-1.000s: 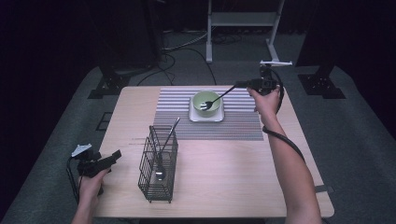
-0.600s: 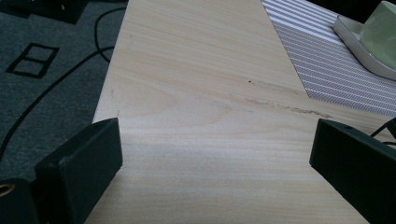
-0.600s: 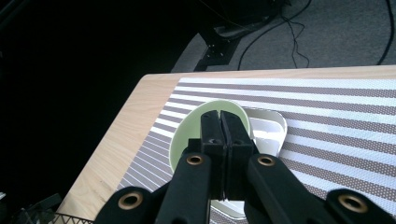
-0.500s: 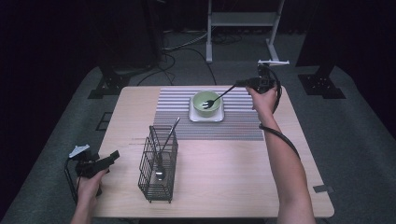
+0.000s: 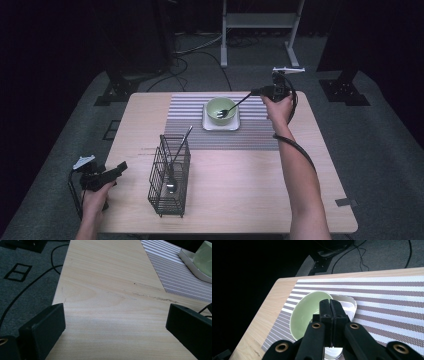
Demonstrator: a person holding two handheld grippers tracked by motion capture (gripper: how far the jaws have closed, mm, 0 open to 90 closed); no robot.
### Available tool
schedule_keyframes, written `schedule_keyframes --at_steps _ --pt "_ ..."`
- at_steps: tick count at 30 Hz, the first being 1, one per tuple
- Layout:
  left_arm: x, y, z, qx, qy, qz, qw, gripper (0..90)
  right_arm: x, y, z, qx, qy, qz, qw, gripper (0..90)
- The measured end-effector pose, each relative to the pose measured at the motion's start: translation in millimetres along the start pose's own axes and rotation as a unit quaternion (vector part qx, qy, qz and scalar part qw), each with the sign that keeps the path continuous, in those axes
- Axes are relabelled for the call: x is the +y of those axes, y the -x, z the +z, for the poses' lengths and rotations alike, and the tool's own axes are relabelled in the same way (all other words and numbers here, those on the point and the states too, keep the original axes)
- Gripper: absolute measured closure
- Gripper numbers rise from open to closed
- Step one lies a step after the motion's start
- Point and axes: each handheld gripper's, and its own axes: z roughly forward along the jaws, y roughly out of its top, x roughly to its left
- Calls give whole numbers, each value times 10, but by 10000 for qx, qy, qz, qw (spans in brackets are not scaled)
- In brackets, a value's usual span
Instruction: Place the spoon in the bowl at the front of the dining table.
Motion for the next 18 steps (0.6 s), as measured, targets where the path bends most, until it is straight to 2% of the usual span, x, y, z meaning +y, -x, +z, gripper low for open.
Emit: schedule_keyframes --at_steps 18 --pt "3 -15 -27 27 31 -4 10000 13 -98 94 202 -110 -128 125 9998 892"
